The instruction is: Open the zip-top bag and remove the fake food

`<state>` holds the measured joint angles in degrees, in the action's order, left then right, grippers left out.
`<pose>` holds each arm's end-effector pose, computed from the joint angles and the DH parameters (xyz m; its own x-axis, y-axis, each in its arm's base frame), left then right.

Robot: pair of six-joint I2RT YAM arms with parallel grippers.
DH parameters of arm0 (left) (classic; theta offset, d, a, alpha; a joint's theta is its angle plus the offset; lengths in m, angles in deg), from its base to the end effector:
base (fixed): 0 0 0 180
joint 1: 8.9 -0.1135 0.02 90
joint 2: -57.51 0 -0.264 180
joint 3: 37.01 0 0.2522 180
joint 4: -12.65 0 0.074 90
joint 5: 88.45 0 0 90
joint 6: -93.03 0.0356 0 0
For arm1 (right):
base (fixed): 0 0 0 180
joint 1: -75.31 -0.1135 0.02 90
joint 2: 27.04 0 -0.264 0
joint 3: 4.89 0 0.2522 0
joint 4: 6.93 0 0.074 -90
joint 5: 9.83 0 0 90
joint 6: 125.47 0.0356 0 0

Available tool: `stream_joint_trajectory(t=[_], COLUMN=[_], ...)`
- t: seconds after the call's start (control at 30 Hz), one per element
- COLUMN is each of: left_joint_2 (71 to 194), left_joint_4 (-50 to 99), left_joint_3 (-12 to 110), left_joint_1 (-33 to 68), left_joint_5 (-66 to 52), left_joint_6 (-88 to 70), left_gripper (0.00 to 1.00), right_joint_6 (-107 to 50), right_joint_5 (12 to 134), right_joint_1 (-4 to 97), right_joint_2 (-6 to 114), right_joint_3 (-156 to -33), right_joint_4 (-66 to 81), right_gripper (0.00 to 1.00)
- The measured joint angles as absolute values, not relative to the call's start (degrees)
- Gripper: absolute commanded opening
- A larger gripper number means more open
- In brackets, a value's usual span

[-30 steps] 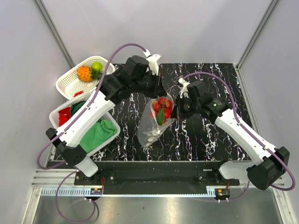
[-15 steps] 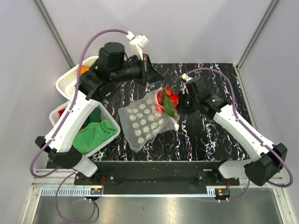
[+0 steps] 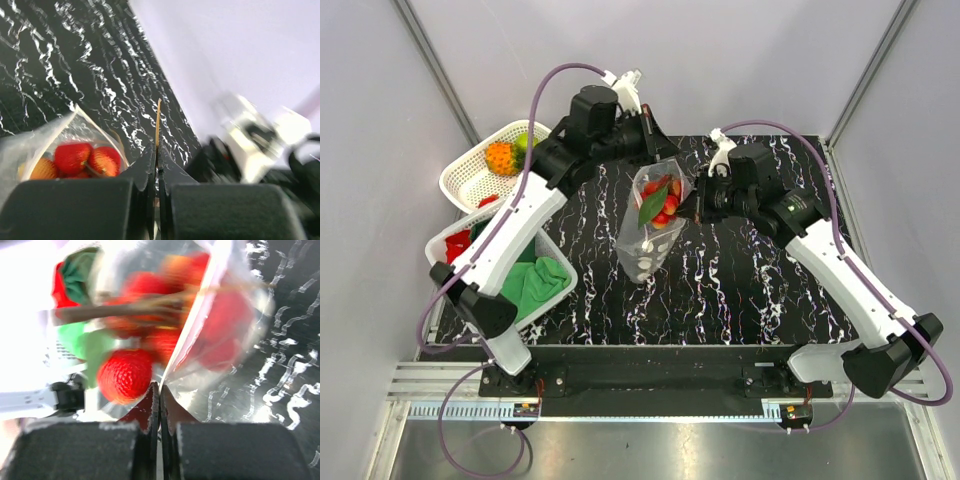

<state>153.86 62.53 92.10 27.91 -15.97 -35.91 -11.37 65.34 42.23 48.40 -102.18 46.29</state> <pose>0.2854 -0.2269 0.4806 -0.6872 -0.2343 -0.6876 0.4754 0.5706 -0.6696 0.2299 0.1606 0.4064 -0.6884 0.0227 -0.7250 -0.4707 0.7465 0.4703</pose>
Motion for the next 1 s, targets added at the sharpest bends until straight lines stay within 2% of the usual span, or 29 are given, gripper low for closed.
stream_joint_trajectory(t=[0.17, 0.47, 0.83, 1.0], left_joint_2=[157.66, 157.07, 152.73, 150.36], left_joint_4=[62.46, 58.74, 56.6, 54.94], left_joint_3=[93.89, 98.88, 98.35, 92.54], left_joint_1=[27.87, 28.4, 25.07, 24.99], left_joint_5=[-15.69, -17.94, -23.99, -28.08], left_joint_6=[-39.69, -46.44, -52.39, -53.68], left_gripper=[0.0, 0.0, 0.0, 0.0], right_joint_6=[-10.78, -10.76, -9.65, -8.82], right_joint_5=[64.05, 67.74, 73.27, 73.49], right_joint_1=[42.15, 42.32, 46.15, 48.62], right_joint_2=[48.84, 50.56, 50.89, 52.03], right_joint_3=[-101.87, -99.25, -96.8, -99.71], right_joint_4=[44.98, 45.64, 48.66, 49.68], right_gripper=[0.0, 0.0, 0.0, 0.0])
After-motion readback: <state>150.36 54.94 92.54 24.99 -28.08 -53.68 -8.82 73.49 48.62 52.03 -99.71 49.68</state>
